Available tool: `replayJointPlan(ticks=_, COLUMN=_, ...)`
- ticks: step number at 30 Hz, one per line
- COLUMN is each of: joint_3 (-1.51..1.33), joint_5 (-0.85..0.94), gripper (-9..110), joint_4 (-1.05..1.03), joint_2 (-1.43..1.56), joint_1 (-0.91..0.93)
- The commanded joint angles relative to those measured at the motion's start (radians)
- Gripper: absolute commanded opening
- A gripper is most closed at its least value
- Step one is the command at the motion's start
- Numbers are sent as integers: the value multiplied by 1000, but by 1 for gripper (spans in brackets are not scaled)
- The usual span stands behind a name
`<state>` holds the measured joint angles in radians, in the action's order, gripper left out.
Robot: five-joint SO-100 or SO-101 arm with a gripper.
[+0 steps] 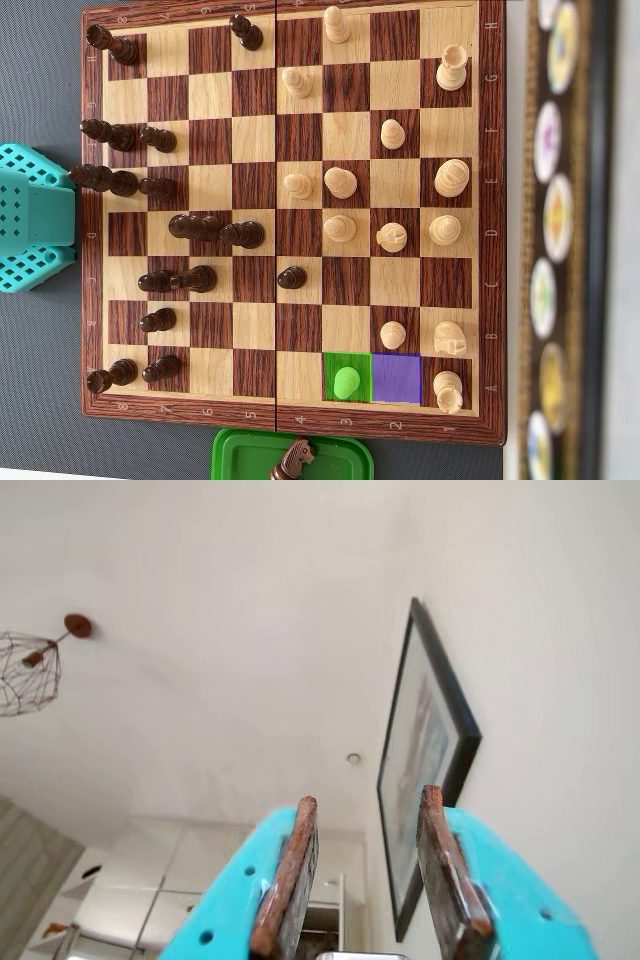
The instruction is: Play chess
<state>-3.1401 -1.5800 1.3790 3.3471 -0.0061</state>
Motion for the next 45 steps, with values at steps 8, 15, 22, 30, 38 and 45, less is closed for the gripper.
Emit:
replayJointPlan(ticks=8, joint_3=-20, joint_5=6, gripper=15, joint_4=255, joint_2=2, joint_1=9)
replayJointPlan(ticks=15, joint_3=-20, joint_5=155, gripper=15, joint_4=356, joint_2=2, joint_1=2)
replayJointPlan(ticks=22, joint_3=-20, joint_5=213, gripper=15, joint_4=426, joint_2=2, joint_1=-2)
replayJointPlan(ticks=30, joint_3=-20, joint_5=147, gripper=15, joint_4=426, joint_2=2, joint_1=-3)
replayJointPlan(ticks=38, joint_3=-20, joint_5=137, gripper=15, joint_4=426, joint_2=2, joint_1=0)
replayJointPlan(ticks=45, joint_3=-20, joint_5=137, gripper=15, joint_4=426, joint_2=2, joint_1=0)
